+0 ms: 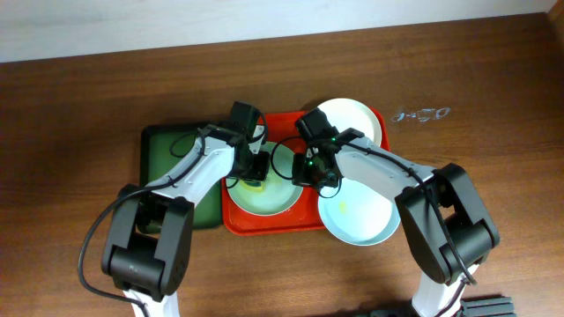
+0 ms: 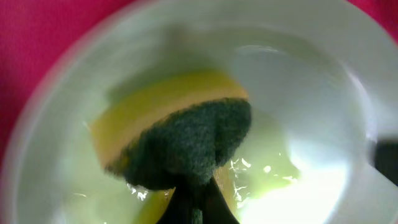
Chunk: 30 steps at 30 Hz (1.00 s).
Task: Clean dirty plates on tray and stack at the side
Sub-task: 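Scrub the pale green plate with the sponge in left gripper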
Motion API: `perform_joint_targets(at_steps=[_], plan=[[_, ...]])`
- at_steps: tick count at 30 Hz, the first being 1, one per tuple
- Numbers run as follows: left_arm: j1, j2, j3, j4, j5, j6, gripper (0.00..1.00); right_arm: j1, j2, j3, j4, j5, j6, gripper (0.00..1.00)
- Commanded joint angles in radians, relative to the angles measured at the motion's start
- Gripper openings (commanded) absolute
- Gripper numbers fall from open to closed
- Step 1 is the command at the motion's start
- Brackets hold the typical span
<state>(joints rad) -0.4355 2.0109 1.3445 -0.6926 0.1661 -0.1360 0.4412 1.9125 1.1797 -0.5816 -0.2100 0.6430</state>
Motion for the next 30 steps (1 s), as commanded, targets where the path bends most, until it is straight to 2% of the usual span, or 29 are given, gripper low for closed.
perform_joint_targets(at_steps=[1,3,6,8,12,16,17,23,24,27,30], plan=[[-0.005,-0.015,0.009,-0.049,0.282,0.006,0.0,-0.002,0.009,-0.005,0.003,0.011,-0.003,0.04],[0.012,-0.08,0.058,-0.052,0.256,0.005,0.0,-0.002,0.009,-0.005,0.003,0.011,-0.003,0.04],[0.026,-0.15,0.071,-0.064,0.06,-0.009,0.0,-0.002,0.009,-0.005,0.003,0.011,-0.003,0.04],[0.023,-0.145,0.062,-0.086,-0.046,-0.009,0.0,-0.002,0.009,-0.005,0.003,0.011,-0.003,0.04],[0.023,-0.091,0.017,-0.084,-0.144,-0.058,0.0,-0.002,0.009,-0.005,0.003,0.011,-0.003,0.04],[0.023,0.022,-0.007,-0.08,-0.143,-0.101,0.0,-0.002,0.009,-0.005,0.003,0.011,-0.003,0.04],[0.023,0.043,-0.007,-0.084,-0.106,-0.106,0.0,-0.002,0.009,-0.005,0.003,0.011,-0.003,0.04],[0.023,0.048,0.0,-0.016,0.408,-0.106,0.0,-0.002,0.009,-0.005,0.003,0.011,-0.003,0.04],[0.023,0.048,0.0,0.006,0.444,-0.106,0.0,-0.002,0.009,-0.005,0.003,0.011,-0.003,0.04],[0.04,0.043,0.043,-0.026,0.385,-0.103,0.0,-0.002,0.009,-0.005,0.002,0.011,-0.003,0.04],[0.083,-0.019,0.141,-0.151,0.214,-0.087,0.0,-0.002,0.009,-0.005,0.003,0.011,-0.003,0.04]])
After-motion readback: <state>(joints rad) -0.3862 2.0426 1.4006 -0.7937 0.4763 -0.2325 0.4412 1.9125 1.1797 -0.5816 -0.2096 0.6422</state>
